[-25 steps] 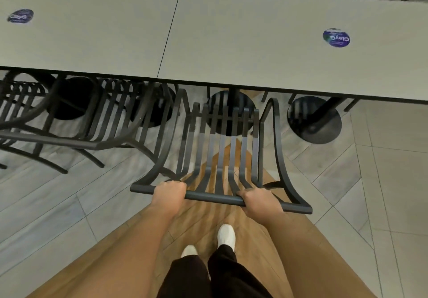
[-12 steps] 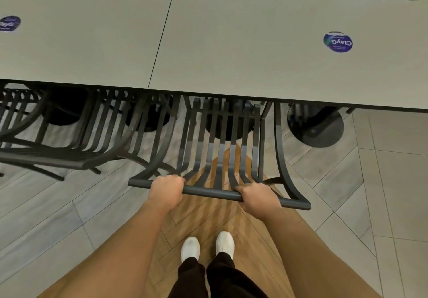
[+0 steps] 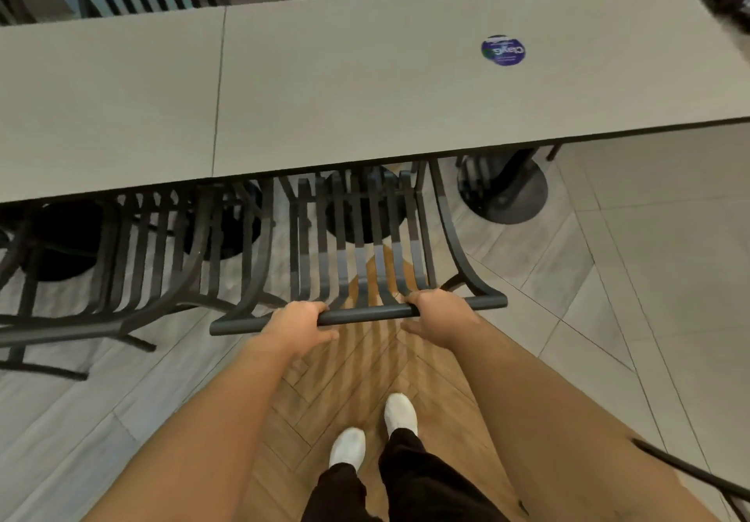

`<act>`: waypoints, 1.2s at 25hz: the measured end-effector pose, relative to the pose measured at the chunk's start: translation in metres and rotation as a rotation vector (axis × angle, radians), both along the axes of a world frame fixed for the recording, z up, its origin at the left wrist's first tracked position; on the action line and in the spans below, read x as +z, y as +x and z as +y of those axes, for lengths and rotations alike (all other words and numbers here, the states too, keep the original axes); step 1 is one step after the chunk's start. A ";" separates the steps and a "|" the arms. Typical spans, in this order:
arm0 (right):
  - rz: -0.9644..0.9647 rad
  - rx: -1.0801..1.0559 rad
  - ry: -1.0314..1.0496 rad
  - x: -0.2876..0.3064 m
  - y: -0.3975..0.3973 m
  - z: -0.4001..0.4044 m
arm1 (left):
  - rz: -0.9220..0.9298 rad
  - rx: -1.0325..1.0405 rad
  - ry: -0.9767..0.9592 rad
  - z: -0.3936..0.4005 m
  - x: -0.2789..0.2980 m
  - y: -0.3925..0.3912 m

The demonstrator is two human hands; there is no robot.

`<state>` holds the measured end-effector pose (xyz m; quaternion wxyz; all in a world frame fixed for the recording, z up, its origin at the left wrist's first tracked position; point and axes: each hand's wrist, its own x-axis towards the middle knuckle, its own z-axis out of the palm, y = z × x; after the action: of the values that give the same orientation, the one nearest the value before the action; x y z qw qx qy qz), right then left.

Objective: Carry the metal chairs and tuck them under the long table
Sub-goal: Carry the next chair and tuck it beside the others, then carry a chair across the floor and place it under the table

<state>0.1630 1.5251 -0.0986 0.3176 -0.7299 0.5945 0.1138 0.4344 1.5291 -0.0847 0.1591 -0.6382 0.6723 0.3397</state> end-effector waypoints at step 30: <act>0.352 -1.501 0.065 0.082 -0.296 0.383 | 0.183 -1.341 -0.038 0.133 0.068 -0.451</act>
<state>-0.1329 1.9079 -0.0164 0.2317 -0.0927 0.9684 -0.0006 -0.0163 1.6625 -0.0167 0.2668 -0.0544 0.9394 0.2082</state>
